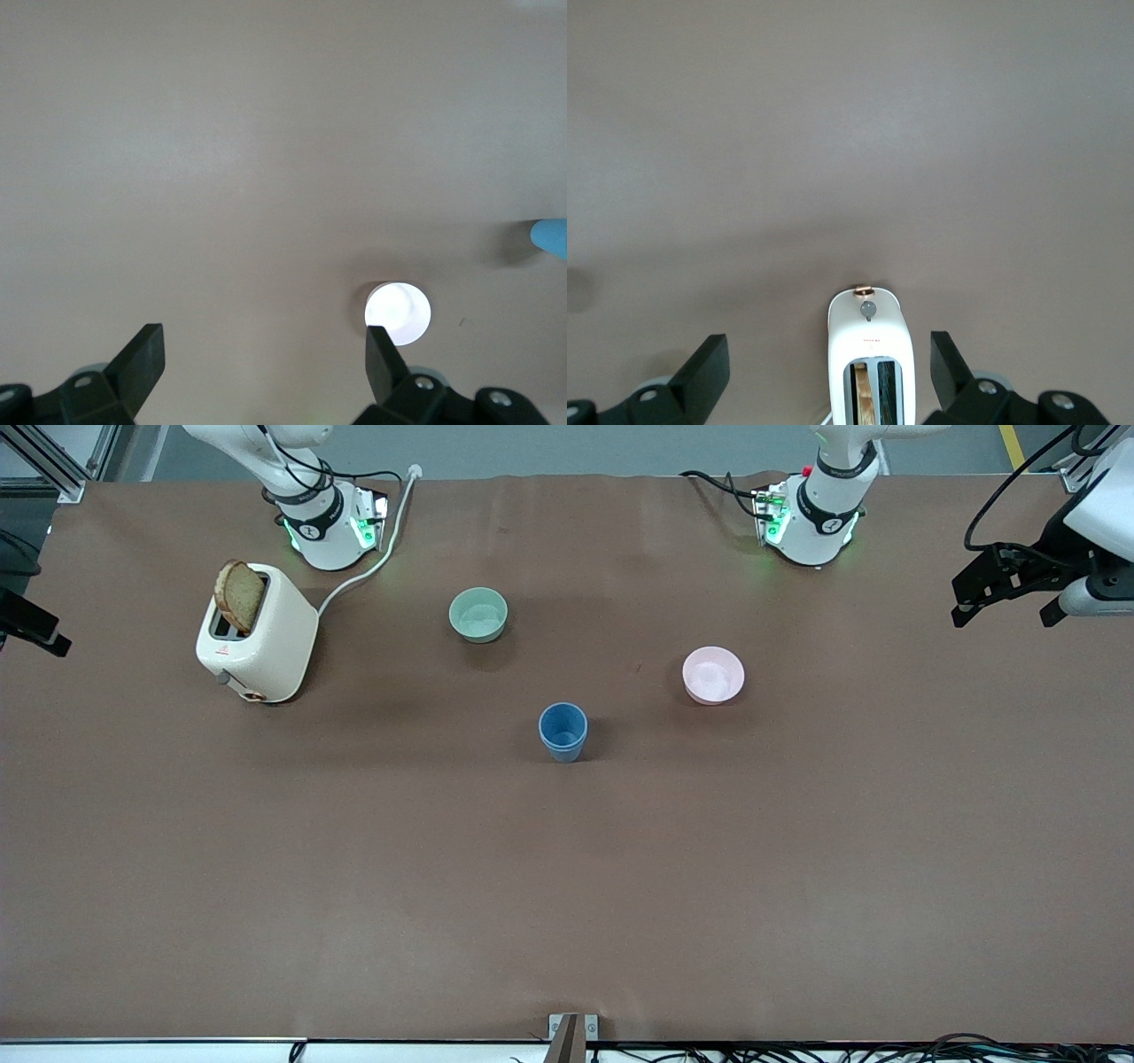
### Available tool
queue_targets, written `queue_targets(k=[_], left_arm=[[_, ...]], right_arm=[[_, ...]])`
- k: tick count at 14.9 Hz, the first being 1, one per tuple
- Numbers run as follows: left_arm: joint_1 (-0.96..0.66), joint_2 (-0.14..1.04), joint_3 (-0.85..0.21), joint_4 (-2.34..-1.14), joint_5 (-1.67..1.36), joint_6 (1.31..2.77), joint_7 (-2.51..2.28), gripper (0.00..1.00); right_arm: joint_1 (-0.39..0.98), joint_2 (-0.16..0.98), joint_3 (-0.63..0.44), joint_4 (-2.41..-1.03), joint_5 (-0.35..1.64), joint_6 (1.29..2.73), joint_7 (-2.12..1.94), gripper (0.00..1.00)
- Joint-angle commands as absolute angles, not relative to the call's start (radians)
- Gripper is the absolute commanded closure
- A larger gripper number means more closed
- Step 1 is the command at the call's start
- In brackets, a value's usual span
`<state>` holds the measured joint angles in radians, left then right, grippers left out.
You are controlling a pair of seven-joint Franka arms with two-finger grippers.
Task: Stack blue cups with both arms
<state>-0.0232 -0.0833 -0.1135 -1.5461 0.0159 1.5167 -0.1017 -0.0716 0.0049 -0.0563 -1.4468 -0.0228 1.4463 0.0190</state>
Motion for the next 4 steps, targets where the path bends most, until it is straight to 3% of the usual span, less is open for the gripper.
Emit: queue_targets(k=[1, 4], left_arm=[[-0.023, -0.071, -0.109, -1.520, 0.002, 1.500, -0.086, 0.00], [-0.023, -0.071, -0.109, -1.520, 0.002, 1.499, -0.086, 0.00]], right_arm=[[-0.091, 0.054, -0.038, -1.374, -0.002, 1.408, 0.005, 0.00], [-0.087, 0.048, -0.038, -1.399, 0.012, 1.391, 0.002, 0.00]])
